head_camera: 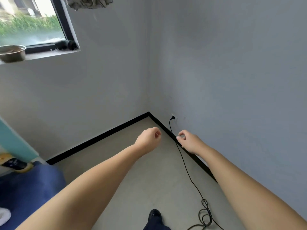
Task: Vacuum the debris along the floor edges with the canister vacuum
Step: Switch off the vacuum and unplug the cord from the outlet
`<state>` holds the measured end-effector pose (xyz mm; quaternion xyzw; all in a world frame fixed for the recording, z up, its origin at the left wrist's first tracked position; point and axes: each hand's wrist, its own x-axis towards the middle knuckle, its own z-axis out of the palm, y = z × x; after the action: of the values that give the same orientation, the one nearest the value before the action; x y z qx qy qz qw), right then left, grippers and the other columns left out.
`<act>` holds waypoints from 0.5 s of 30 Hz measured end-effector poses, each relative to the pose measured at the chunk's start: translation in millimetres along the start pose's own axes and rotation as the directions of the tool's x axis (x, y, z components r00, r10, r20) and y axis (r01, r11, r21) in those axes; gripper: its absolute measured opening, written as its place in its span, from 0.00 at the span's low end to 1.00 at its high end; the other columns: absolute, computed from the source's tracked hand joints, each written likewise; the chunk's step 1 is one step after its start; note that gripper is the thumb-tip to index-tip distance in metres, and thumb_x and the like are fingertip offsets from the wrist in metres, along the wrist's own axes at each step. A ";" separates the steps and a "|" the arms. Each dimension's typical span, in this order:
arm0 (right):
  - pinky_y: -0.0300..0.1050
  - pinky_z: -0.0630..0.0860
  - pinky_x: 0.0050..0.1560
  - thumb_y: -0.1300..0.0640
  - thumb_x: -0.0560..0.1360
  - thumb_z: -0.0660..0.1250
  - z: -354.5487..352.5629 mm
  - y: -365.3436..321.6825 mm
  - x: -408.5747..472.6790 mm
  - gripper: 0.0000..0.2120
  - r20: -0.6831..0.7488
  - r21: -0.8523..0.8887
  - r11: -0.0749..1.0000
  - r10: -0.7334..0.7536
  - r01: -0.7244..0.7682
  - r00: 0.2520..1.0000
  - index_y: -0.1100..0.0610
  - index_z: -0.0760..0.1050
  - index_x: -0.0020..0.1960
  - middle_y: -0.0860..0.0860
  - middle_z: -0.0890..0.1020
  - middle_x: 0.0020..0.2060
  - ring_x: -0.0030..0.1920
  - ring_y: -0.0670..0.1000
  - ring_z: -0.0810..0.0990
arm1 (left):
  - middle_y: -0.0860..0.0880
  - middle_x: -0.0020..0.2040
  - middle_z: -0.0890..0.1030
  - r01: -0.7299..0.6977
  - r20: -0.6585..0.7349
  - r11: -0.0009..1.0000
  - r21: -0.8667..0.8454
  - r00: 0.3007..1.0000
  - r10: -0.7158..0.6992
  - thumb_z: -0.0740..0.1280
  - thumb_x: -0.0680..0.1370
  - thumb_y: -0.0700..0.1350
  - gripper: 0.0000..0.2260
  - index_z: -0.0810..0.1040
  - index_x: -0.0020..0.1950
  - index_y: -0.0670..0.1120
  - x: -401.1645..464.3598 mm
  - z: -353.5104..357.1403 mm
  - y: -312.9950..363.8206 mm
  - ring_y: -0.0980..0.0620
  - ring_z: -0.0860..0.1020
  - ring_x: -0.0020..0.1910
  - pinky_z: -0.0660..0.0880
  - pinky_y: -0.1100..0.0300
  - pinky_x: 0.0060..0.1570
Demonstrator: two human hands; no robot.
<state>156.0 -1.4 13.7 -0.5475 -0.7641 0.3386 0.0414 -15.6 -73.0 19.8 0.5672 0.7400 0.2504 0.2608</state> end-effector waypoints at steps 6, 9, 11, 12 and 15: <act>0.46 0.70 0.55 0.51 0.81 0.55 -33.4 -27.7 120.1 0.17 0.027 -0.061 0.996 0.074 -0.072 0.997 0.58 0.67 0.67 0.56 0.77 0.58 0.57 0.55 0.75 | 0.54 0.41 0.74 0.022 0.023 0.999 -0.041 1.000 -0.021 0.58 0.77 0.42 0.08 0.75 0.52 0.46 126.0 -32.6 -6.4 0.51 0.72 0.38 0.69 0.62 0.36; 0.47 0.70 0.56 0.51 0.81 0.54 -39.3 -48.1 176.8 0.17 0.038 -0.055 0.996 0.074 -0.072 0.997 0.58 0.67 0.66 0.56 0.77 0.56 0.56 0.55 0.76 | 0.53 0.42 0.74 0.019 0.031 0.999 -0.033 0.999 -0.018 0.58 0.77 0.42 0.08 0.76 0.52 0.46 184.4 -50.7 -24.6 0.52 0.72 0.36 0.68 0.62 0.34; 0.46 0.70 0.55 0.51 0.81 0.54 -42.1 -58.8 212.4 0.17 0.030 -0.042 0.996 0.085 -0.083 0.996 0.58 0.67 0.66 0.56 0.77 0.55 0.56 0.55 0.76 | 0.52 0.42 0.74 0.029 0.042 0.999 -0.028 0.999 -0.028 0.58 0.76 0.42 0.09 0.76 0.52 0.46 224.6 -61.4 -36.9 0.53 0.72 0.34 0.68 0.62 0.32; 0.46 0.70 0.54 0.51 0.81 0.55 -43.1 -63.3 230.2 0.16 0.021 -0.029 0.996 0.090 -0.090 0.996 0.58 0.67 0.65 0.55 0.77 0.55 0.55 0.54 0.76 | 0.52 0.42 0.74 0.024 0.056 1.000 -0.019 0.998 -0.022 0.58 0.76 0.42 0.09 0.76 0.52 0.46 246.4 -65.9 -43.0 0.53 0.72 0.34 0.68 0.62 0.32; 0.44 0.71 0.52 0.50 0.81 0.55 -46.5 -73.0 285.0 0.15 -0.033 0.030 0.991 0.134 -0.133 0.990 0.56 0.69 0.64 0.53 0.77 0.54 0.53 0.53 0.76 | 0.52 0.42 0.74 -0.033 0.101 0.999 0.009 0.994 0.031 0.58 0.76 0.42 0.09 0.76 0.52 0.46 313.7 -80.3 -57.8 0.52 0.72 0.36 0.70 0.61 0.35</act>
<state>3.9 254.6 2.8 -0.6027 -0.7200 0.3418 0.0396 -179.5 212.0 8.6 0.5924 0.7180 0.2214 0.2908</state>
